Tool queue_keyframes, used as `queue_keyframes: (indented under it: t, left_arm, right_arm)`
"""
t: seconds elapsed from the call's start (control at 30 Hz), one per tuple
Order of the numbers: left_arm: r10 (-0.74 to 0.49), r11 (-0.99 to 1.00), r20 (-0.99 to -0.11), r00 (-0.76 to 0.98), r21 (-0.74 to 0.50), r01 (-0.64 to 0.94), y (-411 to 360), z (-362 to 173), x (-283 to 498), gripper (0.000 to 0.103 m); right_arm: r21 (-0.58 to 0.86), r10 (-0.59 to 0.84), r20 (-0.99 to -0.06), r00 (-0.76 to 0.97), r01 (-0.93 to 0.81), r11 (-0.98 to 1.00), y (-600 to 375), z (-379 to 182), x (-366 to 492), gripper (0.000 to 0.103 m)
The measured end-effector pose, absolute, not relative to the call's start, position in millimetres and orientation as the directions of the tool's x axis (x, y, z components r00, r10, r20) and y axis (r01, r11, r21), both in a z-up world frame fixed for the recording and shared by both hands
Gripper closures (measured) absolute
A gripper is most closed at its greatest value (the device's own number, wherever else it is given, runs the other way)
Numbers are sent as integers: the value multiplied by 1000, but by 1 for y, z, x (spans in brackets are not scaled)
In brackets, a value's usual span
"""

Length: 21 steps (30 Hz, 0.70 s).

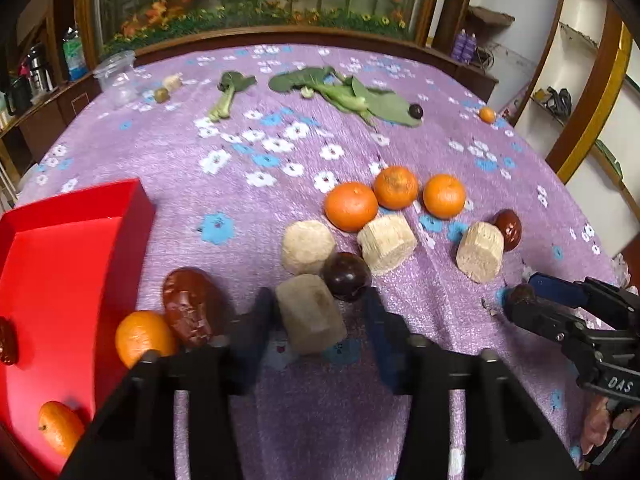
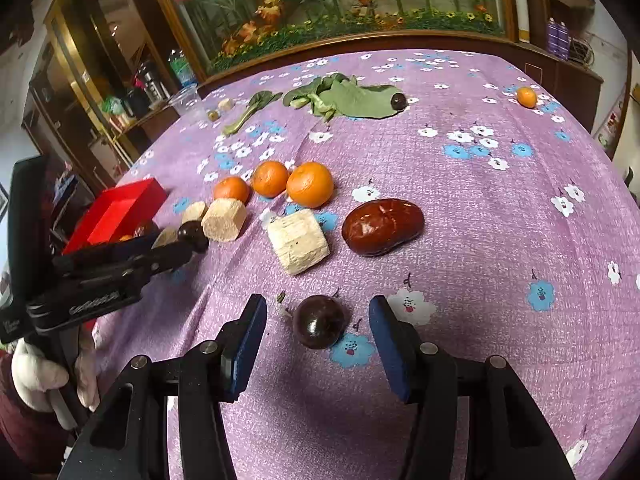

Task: Organize fruits
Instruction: 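Grasp a dark plum with the right tool while the left tool grasps a beige root chunk, then carry the root chunk and plum into the red tray and open both tools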

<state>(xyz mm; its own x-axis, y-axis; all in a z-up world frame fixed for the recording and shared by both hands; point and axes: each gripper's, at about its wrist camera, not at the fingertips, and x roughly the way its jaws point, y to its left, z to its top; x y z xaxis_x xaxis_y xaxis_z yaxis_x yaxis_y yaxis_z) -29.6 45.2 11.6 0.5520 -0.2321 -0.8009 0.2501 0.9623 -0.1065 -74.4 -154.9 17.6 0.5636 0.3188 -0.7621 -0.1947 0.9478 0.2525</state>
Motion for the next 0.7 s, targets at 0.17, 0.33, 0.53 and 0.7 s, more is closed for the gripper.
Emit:
queue_keyframes:
  t: [0.17, 0.33, 0.53, 0.7]
  left_arm:
    - [-213, 965, -796, 567, -79, 252, 44, 12, -32, 70]
    - [-217, 967, -790, 573, -95, 235, 50, 13, -35, 71]
    - [-228, 968, -774, 591, -116, 221, 59, 21, -43, 71]
    - [-242, 968, -753, 612, -147, 203, 72, 32, -55, 71]
  right_arm:
    - [229, 304, -779, 548, -202, 952, -149, 15, -72, 48]
    - [196, 281, -788, 547, -210, 958, -143, 14, -72, 66]
    - [180, 265, -790, 553, -204, 962, -141, 16, -75, 76]
    - [175, 266, -781, 565, -210, 962, -136, 23, -83, 76]
